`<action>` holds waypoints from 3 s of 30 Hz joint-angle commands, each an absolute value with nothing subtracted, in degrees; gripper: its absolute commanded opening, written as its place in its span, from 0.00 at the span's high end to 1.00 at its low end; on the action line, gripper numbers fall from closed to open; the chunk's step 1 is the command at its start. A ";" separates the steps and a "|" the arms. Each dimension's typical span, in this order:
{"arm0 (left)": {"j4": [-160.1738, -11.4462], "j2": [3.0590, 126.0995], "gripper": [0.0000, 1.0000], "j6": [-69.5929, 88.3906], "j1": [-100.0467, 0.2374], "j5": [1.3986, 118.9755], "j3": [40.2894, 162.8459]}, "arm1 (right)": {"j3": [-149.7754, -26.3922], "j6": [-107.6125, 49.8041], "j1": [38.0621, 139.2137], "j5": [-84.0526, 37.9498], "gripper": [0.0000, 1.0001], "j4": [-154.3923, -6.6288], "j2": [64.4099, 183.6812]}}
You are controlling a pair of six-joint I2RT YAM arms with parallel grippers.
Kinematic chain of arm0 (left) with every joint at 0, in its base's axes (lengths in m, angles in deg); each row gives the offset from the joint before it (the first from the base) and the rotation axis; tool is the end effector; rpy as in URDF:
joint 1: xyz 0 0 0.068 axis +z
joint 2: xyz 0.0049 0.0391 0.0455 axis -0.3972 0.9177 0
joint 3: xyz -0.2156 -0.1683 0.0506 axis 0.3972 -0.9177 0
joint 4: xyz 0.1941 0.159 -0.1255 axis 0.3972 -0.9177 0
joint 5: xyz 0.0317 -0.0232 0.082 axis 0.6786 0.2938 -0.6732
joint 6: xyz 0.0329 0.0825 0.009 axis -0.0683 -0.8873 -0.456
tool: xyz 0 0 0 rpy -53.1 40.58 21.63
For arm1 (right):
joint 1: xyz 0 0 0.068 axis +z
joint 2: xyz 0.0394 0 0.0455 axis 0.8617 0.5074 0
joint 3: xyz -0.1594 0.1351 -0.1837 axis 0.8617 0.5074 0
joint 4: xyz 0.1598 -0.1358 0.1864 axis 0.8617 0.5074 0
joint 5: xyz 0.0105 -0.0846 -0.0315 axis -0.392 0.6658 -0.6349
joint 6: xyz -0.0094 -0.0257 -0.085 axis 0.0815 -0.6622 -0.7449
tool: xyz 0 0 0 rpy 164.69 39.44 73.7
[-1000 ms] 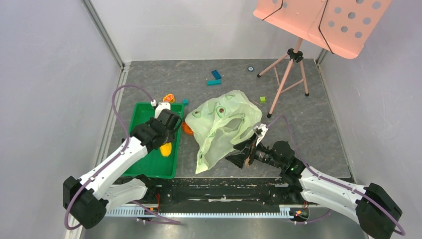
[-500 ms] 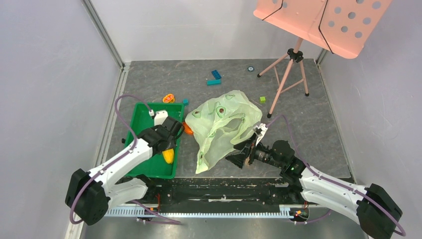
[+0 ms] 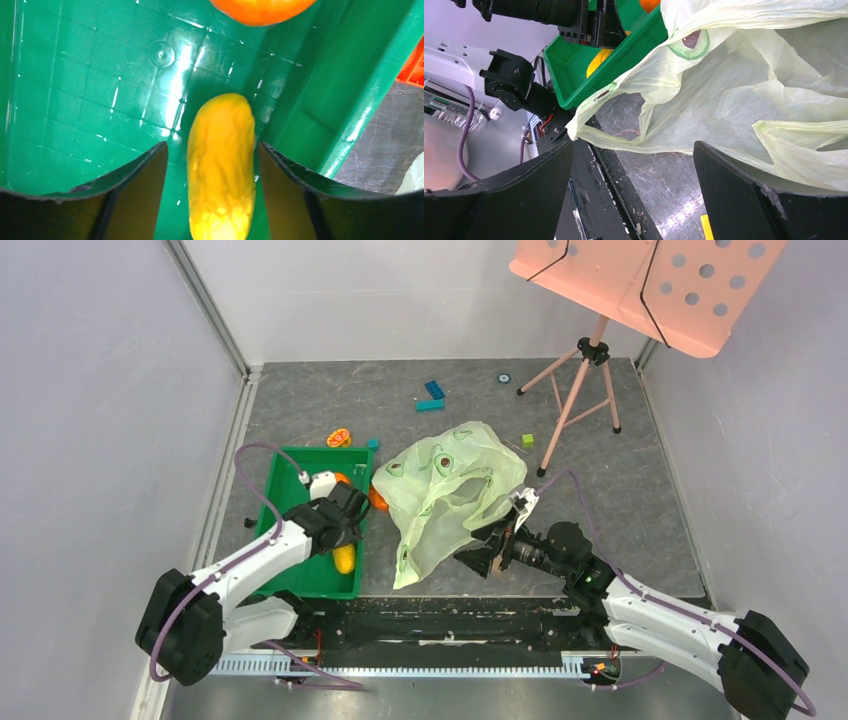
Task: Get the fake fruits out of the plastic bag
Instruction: Place the fake fruit in the bin, then adjust the plastic bag at the center of the board.
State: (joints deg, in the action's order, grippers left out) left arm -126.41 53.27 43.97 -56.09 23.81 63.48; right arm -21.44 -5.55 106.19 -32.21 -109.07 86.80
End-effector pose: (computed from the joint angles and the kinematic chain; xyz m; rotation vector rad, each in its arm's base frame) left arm 0.2011 -0.0844 0.1410 -0.4178 2.5093 0.1854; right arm 0.1387 0.1807 0.1798 -0.5007 1.7800 1.2223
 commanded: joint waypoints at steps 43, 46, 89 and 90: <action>-111.93 59.92 0.00 31.59 -80.35 29.87 78.89 | -41.87 -15.00 106.28 -5.68 0.21 -85.32 92.86; -109.60 64.07 0.01 30.27 -80.36 30.78 79.87 | -40.90 -14.64 106.27 -5.82 0.21 -85.32 91.77; -121.39 61.00 0.91 31.26 -97.58 35.69 89.80 | -27.24 -8.60 106.31 -10.42 0.66 -84.85 76.50; -121.78 60.27 0.89 31.40 -97.49 34.71 88.75 | -26.80 -8.25 106.39 -10.44 0.65 -85.59 77.28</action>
State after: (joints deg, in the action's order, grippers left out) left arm -118.68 64.26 28.74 -97.40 40.99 92.07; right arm -27.83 -10.59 106.16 -11.97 -82.12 75.76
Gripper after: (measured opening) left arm 0.074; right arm 0.337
